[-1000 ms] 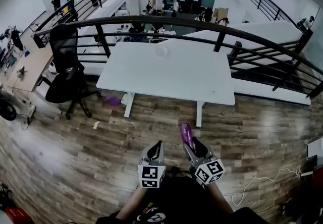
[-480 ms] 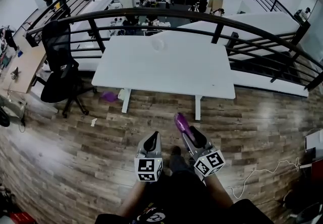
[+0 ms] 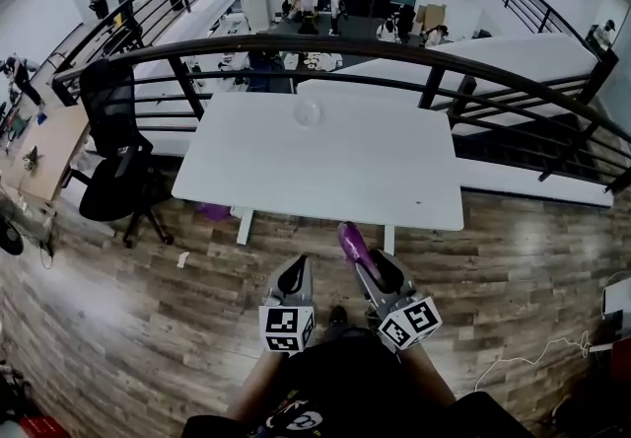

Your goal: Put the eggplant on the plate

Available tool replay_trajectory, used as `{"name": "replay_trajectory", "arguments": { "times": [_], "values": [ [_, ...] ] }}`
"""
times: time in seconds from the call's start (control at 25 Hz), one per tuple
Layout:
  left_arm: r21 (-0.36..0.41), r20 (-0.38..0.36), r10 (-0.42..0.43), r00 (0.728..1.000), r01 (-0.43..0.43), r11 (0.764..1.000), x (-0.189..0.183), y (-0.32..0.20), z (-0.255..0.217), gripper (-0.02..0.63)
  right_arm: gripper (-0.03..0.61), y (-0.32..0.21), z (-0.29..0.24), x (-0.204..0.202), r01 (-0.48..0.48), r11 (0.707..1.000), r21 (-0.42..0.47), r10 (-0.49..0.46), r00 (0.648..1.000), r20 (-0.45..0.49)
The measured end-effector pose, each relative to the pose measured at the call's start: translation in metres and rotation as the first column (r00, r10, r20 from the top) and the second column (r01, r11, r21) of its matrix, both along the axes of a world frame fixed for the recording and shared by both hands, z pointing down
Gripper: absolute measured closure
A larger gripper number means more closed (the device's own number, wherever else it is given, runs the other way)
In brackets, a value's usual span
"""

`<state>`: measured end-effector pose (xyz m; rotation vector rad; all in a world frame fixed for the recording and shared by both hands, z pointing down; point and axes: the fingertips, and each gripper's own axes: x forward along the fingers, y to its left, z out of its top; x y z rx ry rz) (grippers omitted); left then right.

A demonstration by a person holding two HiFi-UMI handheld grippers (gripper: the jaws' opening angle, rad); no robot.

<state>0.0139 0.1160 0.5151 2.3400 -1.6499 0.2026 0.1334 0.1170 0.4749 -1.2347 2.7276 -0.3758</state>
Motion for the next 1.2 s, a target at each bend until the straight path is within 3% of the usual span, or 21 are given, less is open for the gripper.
{"name": "replay_trajectory", "arguments": {
  "times": [0.28, 0.56, 0.92, 1.2],
  "values": [
    [0.005, 0.02, -0.038, 0.999, 0.038, 0.999, 0.01, -0.065, 0.004, 0.609, 0.408, -0.068, 0.005, 0.009, 0.052, 0.999, -0.007, -0.052, 0.999, -0.001],
    [-0.033, 0.008, -0.061, 0.998, 0.061, 0.998, -0.011, -0.125, 0.017, 0.609, 0.408, -0.132, 0.021, -0.004, 0.052, 0.997, -0.054, -0.052, 0.999, -0.007],
    [-0.041, -0.01, -0.026, 1.0, 0.026, 0.999, -0.066, -0.257, 0.026, 0.609, 0.408, -0.264, 0.048, -0.064, 0.035, 0.995, -0.097, -0.04, 0.998, -0.05],
    [-0.077, -0.036, 0.047, 0.998, -0.05, 0.996, -0.101, -0.364, 0.045, 0.609, 0.408, -0.373, 0.07, -0.101, -0.017, 0.994, -0.11, 0.004, 0.993, -0.122]
  ]
}}
